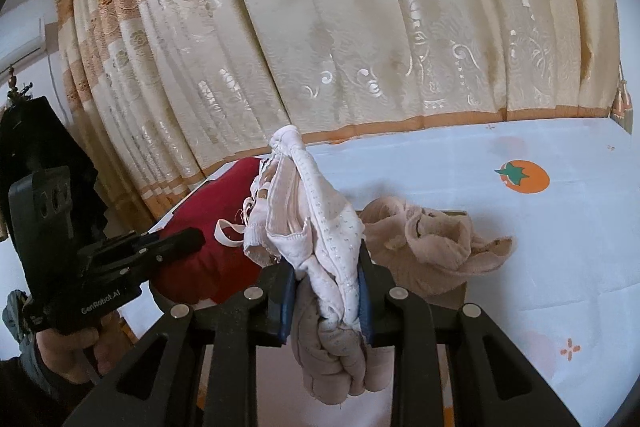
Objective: Take underwear out of drawer
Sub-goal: 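Carry both garments over the white tray with both grippers, then open both grippers to drop the garments into the tray, then withdraw both grippers from the tray and lower them into the open drawer, then grasp the green-and-black sock bundle with the right gripper while the left reaches into the drawer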
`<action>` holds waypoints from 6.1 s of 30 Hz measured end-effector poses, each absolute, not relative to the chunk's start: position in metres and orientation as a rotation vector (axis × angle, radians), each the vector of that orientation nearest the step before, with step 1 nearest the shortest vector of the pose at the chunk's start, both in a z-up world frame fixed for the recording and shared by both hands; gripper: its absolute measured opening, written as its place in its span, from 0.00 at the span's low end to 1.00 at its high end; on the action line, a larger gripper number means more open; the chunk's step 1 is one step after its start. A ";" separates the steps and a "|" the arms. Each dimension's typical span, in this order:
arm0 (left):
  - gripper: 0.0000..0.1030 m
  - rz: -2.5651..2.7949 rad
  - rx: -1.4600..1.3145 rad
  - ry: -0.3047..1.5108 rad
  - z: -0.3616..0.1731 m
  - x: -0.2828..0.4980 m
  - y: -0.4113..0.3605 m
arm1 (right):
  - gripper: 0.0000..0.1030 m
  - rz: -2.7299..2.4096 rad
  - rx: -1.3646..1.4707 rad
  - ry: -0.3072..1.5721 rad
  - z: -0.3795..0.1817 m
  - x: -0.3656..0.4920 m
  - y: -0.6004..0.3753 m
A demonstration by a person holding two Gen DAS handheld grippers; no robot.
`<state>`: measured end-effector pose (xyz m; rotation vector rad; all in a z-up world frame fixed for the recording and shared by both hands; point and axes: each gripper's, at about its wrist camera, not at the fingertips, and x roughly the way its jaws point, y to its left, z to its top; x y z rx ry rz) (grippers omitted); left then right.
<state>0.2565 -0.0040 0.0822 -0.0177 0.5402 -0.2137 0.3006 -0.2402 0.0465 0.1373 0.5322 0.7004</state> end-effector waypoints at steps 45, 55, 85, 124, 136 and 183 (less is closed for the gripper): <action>0.15 -0.220 -0.011 0.754 0.029 0.325 -0.020 | 0.29 0.632 0.095 0.680 0.013 0.370 -0.206; 0.16 -0.222 -0.002 0.760 0.028 0.328 -0.022 | 0.30 0.632 0.055 0.688 0.014 0.373 -0.199; 0.51 -0.326 0.067 0.652 0.044 0.219 -0.013 | 0.58 0.668 -0.104 0.600 0.043 0.254 -0.232; 0.58 -0.356 0.246 0.922 -0.042 0.077 0.053 | 0.59 1.225 -0.693 0.973 -0.143 0.108 -0.110; 0.58 -0.321 0.160 0.929 -0.048 0.074 0.073 | 0.59 1.388 -0.814 1.280 -0.181 0.109 -0.068; 0.58 -0.578 0.513 0.986 -0.093 0.125 -0.059 | 0.20 0.852 -0.328 0.966 -0.097 0.142 -0.257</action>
